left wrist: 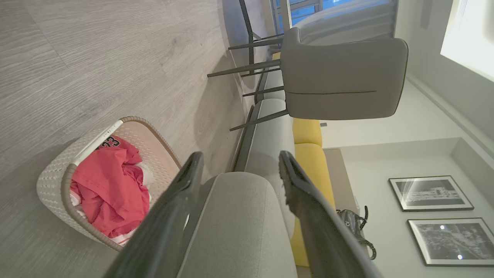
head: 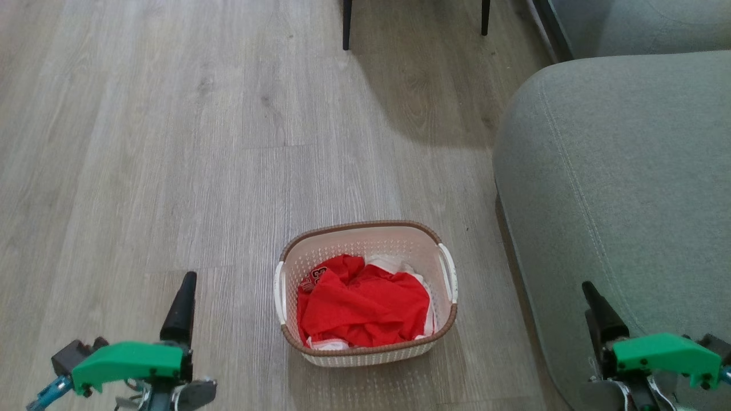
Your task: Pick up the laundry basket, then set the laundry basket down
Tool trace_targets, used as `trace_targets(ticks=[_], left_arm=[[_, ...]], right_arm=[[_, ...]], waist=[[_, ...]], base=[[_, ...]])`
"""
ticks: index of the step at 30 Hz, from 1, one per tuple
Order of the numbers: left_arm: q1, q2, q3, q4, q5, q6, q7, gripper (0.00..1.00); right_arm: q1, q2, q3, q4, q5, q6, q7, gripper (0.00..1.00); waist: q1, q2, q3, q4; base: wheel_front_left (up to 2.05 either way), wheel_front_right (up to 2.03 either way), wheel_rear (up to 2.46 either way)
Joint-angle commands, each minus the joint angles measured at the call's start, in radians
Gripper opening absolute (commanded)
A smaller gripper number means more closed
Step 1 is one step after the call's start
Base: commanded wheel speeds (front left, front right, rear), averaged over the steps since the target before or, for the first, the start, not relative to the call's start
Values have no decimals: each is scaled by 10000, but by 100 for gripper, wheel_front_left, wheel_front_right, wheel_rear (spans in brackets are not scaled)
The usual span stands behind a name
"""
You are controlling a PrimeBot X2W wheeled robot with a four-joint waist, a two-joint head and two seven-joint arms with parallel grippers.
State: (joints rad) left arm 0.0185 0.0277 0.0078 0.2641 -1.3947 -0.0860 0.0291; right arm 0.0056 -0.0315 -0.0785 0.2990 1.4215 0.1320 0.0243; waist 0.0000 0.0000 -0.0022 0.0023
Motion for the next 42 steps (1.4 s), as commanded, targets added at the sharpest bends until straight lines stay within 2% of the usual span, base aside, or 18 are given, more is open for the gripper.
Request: trace_targets(ticks=[1, 15, 42], left_arm=[[-485, 112, -8, -478, 446, 56, -137, 100], [-483, 129, -430, -922, 2957, 364, -553, 100], [94, 173, -880, -1291, 6952, 979, -1325, 100]], right_arm=[[-449, -69, 120, -482, -392, -3, -125, 100], [-446, -87, 643, -993, -3039, -5, -536, 100], [-215, -119, 1522, -1041, -6390, -8, -1298, 100]], waist=[[0, 0, 1, 4], [0, 0, -27, 0], [0, 0, -209, 24]], base=[[0, 0, 0], [0, 0, 0], [0, 0, 0]])
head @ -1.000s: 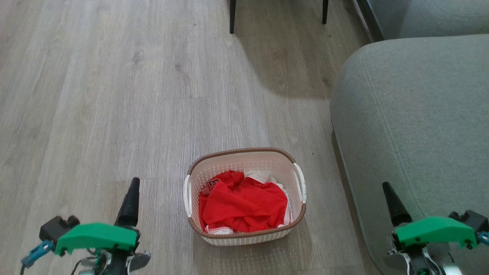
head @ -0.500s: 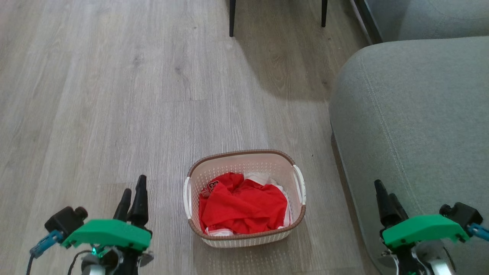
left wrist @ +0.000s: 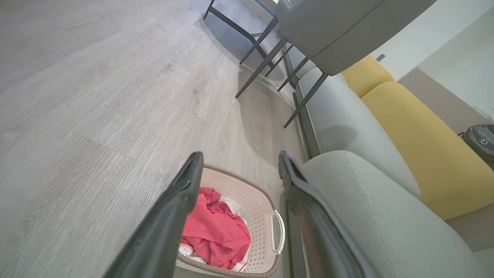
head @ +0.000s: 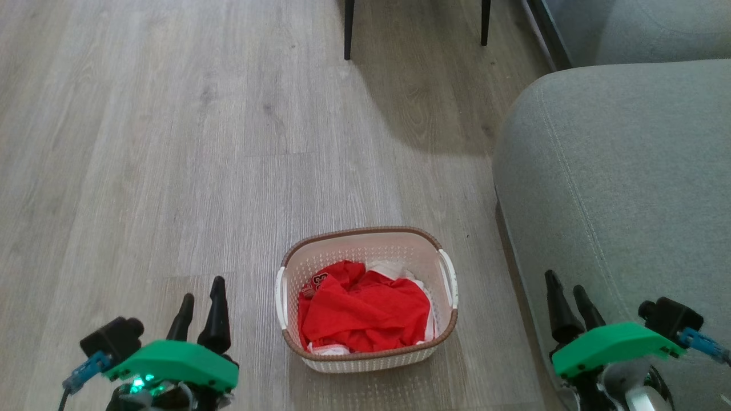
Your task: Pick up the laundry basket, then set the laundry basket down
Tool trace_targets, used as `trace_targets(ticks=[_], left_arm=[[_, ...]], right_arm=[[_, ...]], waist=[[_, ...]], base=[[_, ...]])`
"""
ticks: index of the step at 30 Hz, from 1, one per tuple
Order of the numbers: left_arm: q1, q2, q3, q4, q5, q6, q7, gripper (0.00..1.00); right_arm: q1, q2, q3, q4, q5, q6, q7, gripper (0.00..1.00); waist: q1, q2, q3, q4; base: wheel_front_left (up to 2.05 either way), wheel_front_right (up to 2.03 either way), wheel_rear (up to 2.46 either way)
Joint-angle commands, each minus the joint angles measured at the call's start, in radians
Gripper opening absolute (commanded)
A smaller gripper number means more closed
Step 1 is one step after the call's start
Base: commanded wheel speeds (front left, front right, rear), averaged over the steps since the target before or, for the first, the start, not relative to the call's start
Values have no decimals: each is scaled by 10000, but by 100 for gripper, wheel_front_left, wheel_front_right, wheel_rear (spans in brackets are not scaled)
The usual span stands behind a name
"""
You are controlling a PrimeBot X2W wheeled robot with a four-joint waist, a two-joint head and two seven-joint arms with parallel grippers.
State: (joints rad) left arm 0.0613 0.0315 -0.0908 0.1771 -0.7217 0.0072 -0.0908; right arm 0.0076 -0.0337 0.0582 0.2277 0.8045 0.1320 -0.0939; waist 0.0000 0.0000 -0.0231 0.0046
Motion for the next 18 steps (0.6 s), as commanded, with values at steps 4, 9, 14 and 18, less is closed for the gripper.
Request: trace_targets(ticks=[4, 9, 14, 18], left_arm=[[-288, 157, 37, -420, 763, 137, -246, 100], [-233, 175, -64, -430, 1538, 284, -423, 100], [-178, 189, -149, -410, 2162, 385, -572, 100], [-135, 196, -225, -407, 2657, 448, -691, 100]], right_arm=[[-240, -103, 280, -292, -713, -8, -234, 100], [-237, -111, 447, -254, -1419, -9, -409, 100], [-220, -117, 589, -240, -1997, -9, -556, 100], [-213, -122, 685, -260, -2463, -10, -673, 100]], waist=[[0, 0, -8, -2], [0, 0, -24, -18], [0, 0, -25, -32], [0, 0, -14, -35]], base=[[0, 0, 0], [0, 0, 0], [0, 0, 0], [0, 0, 0]])
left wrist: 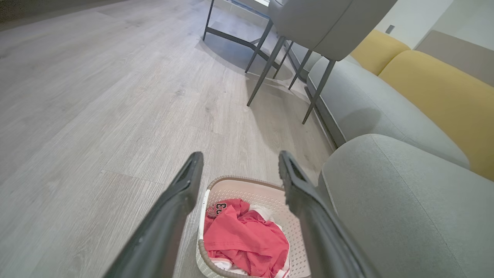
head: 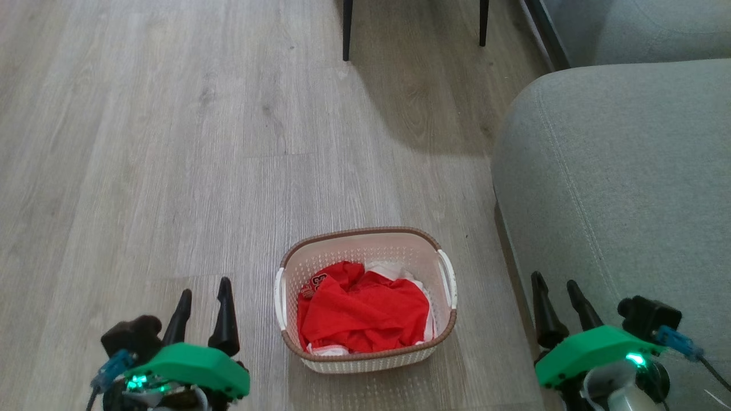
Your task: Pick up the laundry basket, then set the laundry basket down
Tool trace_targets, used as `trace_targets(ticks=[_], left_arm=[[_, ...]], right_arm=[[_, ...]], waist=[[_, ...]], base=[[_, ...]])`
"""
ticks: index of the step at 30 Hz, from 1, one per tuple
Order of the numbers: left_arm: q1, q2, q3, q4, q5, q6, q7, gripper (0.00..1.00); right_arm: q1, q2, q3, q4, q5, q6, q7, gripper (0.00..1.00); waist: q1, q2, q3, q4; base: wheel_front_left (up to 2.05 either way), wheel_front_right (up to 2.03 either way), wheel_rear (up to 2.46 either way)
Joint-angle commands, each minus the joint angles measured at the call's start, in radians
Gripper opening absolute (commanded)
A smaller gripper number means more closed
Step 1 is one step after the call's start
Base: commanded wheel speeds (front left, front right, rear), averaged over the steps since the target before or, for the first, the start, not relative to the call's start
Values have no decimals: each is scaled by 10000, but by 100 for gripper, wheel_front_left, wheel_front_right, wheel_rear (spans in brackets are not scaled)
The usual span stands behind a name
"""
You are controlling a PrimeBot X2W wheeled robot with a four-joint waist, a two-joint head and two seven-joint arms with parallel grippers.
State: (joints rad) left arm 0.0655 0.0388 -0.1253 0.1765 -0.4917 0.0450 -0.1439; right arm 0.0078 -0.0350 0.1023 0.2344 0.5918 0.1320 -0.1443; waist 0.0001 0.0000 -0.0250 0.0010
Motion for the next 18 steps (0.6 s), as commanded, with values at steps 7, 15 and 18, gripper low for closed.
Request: trace_targets(ticks=[7, 15, 18], left_arm=[[-116, 131, 18, -427, 1097, 175, -338, 100], [-23, 138, -95, -475, 2070, 317, -576, 100], [8, 140, -147, -486, 2457, 368, -665, 100]], right_arm=[[-225, -116, 387, -359, -1016, -10, -345, 100], [-216, -127, 586, -413, -1926, -11, -580, 100], [-214, -130, 658, -436, -2264, -11, -668, 100]], waist=[[0, 0, 21, -2], [-1, 0, 33, -10], [-1, 0, 42, -10]], base=[[0, 0, 0], [0, 0, 0], [0, 0, 0]])
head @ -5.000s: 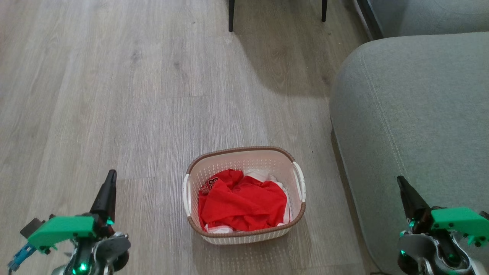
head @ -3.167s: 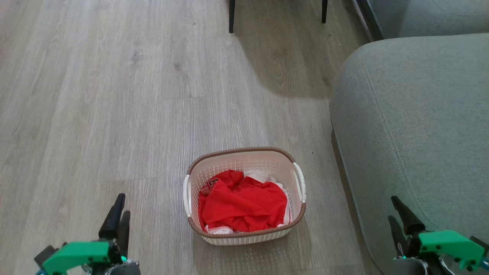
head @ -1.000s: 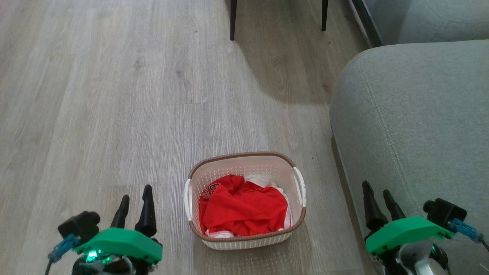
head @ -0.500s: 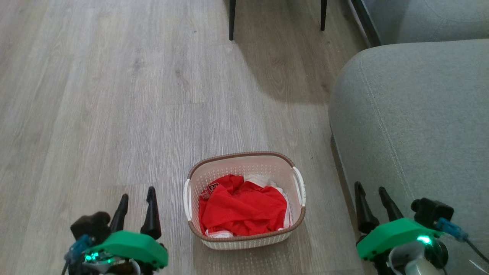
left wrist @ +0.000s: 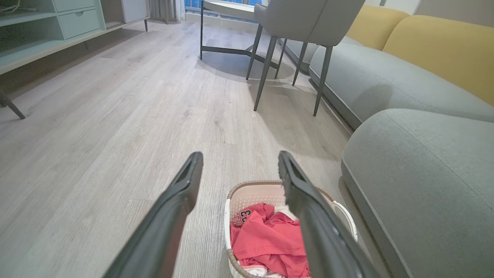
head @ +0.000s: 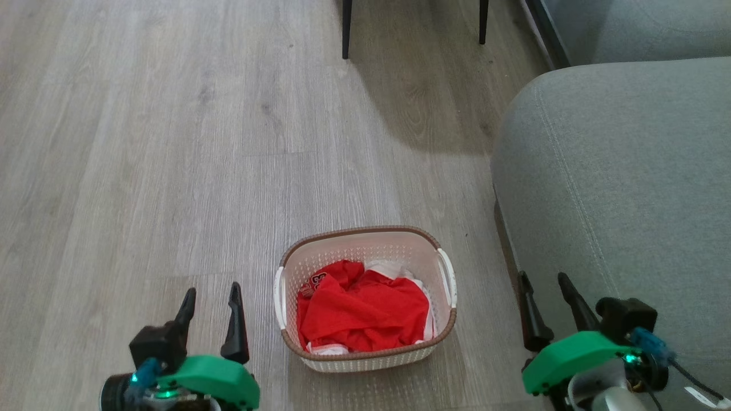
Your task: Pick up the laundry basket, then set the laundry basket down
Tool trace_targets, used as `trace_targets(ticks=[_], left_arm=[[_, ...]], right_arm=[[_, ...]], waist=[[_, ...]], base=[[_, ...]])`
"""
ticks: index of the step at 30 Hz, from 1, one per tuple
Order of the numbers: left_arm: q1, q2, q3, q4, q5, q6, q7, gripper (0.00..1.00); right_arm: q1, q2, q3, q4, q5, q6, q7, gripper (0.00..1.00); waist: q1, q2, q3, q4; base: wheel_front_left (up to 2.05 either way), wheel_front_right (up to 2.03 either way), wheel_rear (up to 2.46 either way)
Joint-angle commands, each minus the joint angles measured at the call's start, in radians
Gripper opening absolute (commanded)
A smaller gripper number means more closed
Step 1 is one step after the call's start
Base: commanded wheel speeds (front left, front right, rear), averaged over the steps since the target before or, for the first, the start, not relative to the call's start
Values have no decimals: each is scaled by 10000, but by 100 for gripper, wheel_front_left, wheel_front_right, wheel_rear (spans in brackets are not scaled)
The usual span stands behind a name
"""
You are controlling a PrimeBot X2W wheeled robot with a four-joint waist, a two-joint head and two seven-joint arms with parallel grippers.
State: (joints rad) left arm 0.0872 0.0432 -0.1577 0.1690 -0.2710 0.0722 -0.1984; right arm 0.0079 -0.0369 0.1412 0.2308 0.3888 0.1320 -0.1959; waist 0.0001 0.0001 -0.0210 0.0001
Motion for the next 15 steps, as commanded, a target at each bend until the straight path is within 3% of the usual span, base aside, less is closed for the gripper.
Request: trace_targets(ticks=[1, 15], left_arm=[[-198, 97, 166, -416, 374, 114, -150, 100], [-48, 104, 65, -360, 2020, 327, -565, 100]], right_arm=[[-213, -112, 295, -405, -346, -11, -181, 100], [-208, -130, 638, -478, -1910, -13, -591, 100]], waist=[[-1, -1, 5, -2], [-1, -1, 16, -39]], base=[[0, 0, 0], [0, 0, 0]])
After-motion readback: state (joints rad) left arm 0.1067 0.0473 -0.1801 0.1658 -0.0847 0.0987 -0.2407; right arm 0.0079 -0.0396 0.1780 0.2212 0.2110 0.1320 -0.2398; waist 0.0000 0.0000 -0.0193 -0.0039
